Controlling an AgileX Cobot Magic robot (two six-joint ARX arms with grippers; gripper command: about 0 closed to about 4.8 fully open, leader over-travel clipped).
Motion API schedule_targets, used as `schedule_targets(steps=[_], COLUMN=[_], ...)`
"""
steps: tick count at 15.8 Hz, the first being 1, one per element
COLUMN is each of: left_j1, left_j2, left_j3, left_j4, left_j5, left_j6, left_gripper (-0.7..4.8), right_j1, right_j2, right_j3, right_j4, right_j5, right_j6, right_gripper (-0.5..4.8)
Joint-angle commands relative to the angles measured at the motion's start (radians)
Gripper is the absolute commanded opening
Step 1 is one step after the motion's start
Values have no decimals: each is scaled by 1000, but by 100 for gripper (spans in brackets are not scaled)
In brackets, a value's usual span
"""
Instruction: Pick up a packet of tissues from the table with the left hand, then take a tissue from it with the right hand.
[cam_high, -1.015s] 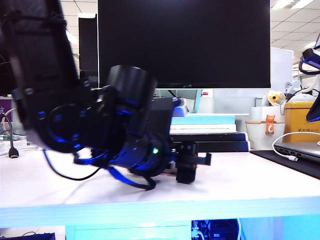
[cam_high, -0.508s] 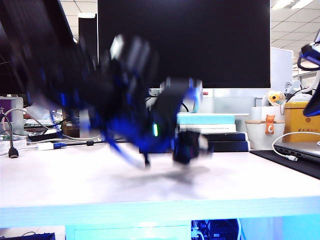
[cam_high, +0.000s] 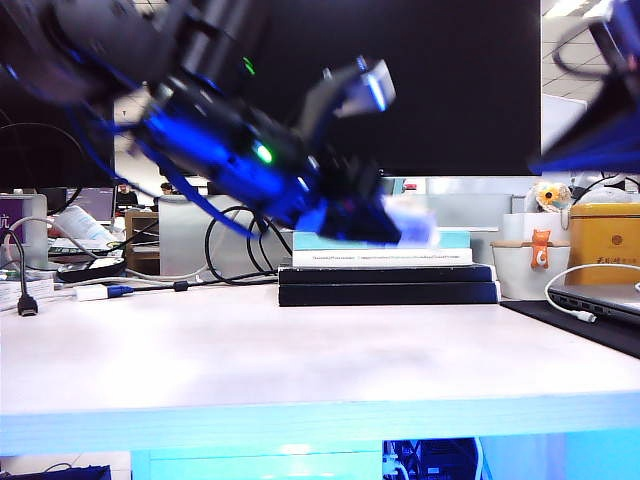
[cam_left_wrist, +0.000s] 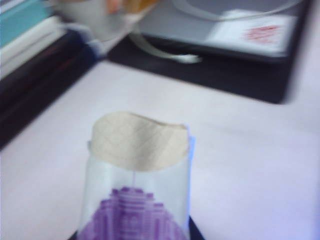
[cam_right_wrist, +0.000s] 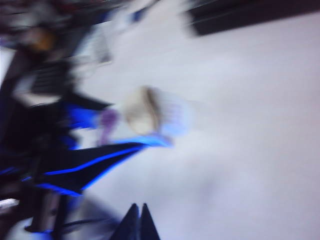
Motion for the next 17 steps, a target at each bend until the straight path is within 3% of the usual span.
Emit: schedule_targets(steps=[1,2,4,8,12,17], left_j1=[16,22,23,22,22,22], left_j2=[-56,-68,-68,-68,-69,-67], left_j3=[2,2,2,2,2,2], left_j4=[-50,-65,-75,-87,-33,31], left_j5=[249,377,485,552,616,621], left_j6=[48,63,63,66,50,20], left_gripper=[178,178,178,178,178,178], right_j1=[-2,-2,-2,-2,-1,0], right_j2=[-3,-2,-1,-1,2,32], right_j3=[6,6,6,6,4,3], right_j4=[48,88,140,150,121,122], right_j5=[-64,-128,-229,-359,-362,-358], right_j6=[92,152,225,291,285,279], right_gripper=[73,99,100,101,107,107])
